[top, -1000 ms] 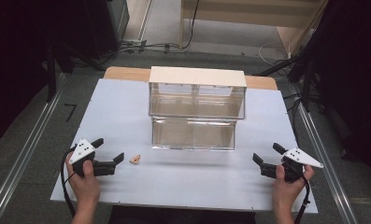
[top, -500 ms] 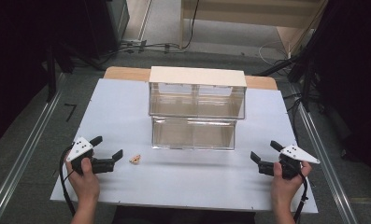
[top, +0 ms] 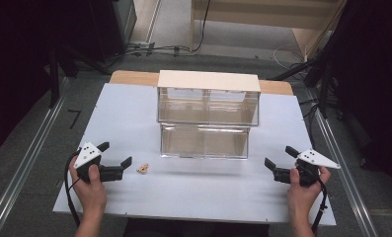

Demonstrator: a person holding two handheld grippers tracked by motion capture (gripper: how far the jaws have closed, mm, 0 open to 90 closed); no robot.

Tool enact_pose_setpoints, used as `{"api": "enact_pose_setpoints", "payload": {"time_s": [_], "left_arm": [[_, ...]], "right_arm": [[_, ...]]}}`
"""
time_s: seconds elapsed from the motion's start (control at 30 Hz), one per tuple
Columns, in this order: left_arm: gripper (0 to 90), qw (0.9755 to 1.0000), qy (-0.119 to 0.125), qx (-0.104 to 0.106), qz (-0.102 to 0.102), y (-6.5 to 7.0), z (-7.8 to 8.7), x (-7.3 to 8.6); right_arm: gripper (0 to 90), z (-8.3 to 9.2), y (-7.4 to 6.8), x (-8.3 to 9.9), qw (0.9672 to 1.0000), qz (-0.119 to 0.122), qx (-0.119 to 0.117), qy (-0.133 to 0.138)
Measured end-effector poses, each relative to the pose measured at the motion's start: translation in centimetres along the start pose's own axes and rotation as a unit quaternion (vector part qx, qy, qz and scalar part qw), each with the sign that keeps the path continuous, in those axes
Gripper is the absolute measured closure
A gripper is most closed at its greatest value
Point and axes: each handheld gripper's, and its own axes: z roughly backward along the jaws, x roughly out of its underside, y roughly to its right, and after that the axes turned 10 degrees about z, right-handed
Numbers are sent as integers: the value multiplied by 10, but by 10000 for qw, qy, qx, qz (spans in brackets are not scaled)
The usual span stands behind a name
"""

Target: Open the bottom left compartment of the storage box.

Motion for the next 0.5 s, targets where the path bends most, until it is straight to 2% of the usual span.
{"api": "enact_pose_setpoints", "payload": {"time_s": [0.1, 0.17, 0.2, 0.3, 0.5], "left_arm": [[0, 10000, 3, 37, 2, 2, -1, -5], [0, 10000, 17, 96, -13, 6, -2, -12], [0, 9999, 15, 120, -19, 7, -2, -14], [0, 9998, 36, 184, -67, 11, -4, -23], [0, 9993, 107, 338, -88, 17, -10, -45]], "right_arm": [[3, 2, -2, -14, 9999, -35, -143, 79], [5, 2, -4, -25, 9997, 27, -210, 122], [5, 2, -4, -25, 9997, 27, -210, 122], [7, -1, -9, -41, 9994, 267, -198, 108], [17, -8, -14, -60, 9983, 421, -392, 113]]}}
